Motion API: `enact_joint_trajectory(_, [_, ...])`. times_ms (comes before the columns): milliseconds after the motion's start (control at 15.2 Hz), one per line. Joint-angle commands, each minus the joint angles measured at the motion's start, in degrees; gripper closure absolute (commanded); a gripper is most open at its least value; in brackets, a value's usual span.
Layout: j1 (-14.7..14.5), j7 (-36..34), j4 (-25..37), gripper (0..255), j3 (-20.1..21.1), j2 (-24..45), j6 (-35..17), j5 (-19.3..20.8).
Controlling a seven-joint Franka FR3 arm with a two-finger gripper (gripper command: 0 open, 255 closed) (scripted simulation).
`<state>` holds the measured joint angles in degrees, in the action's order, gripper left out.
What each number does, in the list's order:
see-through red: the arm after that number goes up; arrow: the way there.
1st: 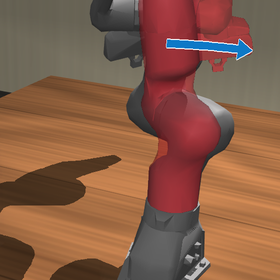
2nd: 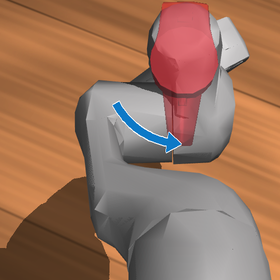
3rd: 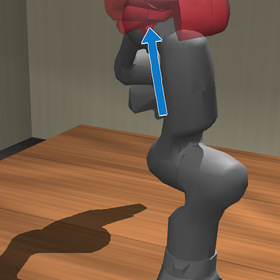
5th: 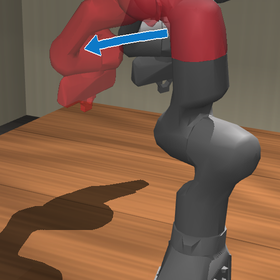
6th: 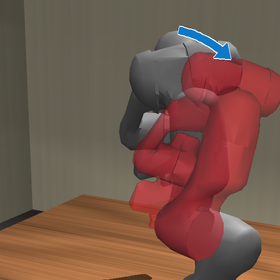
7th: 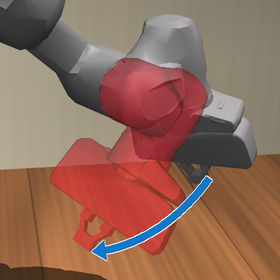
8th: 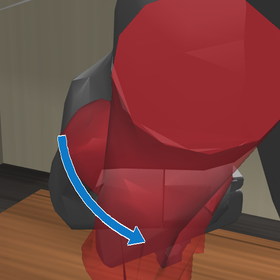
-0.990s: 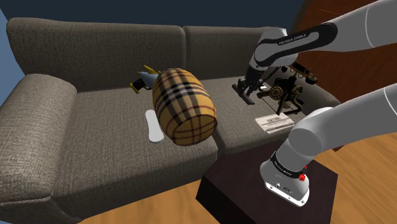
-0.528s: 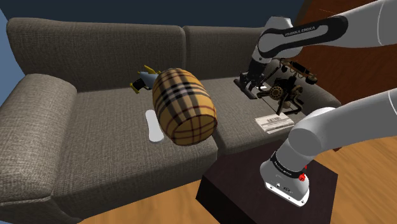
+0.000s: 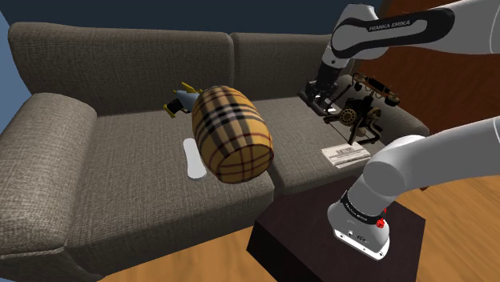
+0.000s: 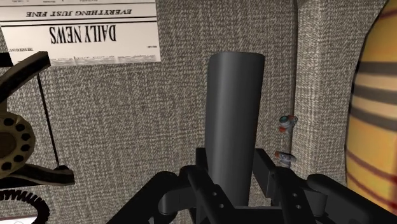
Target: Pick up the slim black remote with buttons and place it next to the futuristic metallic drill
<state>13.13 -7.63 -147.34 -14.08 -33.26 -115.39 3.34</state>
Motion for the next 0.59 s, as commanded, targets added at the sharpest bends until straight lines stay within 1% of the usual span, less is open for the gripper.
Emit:
enact_joint_trajectory(0, [-0.01,-0.09,1.34,255,0.17,-0.45,1.8,-0.05])
enact_joint_trajectory(396, [-0.1,-0.42,5.22,255,0.68,-1.38,6.59,-0.25])
enact_joint_trajectory(528, [-1.49,-1.91,7.74,255,1.77,2.31,5.41,-1.55])
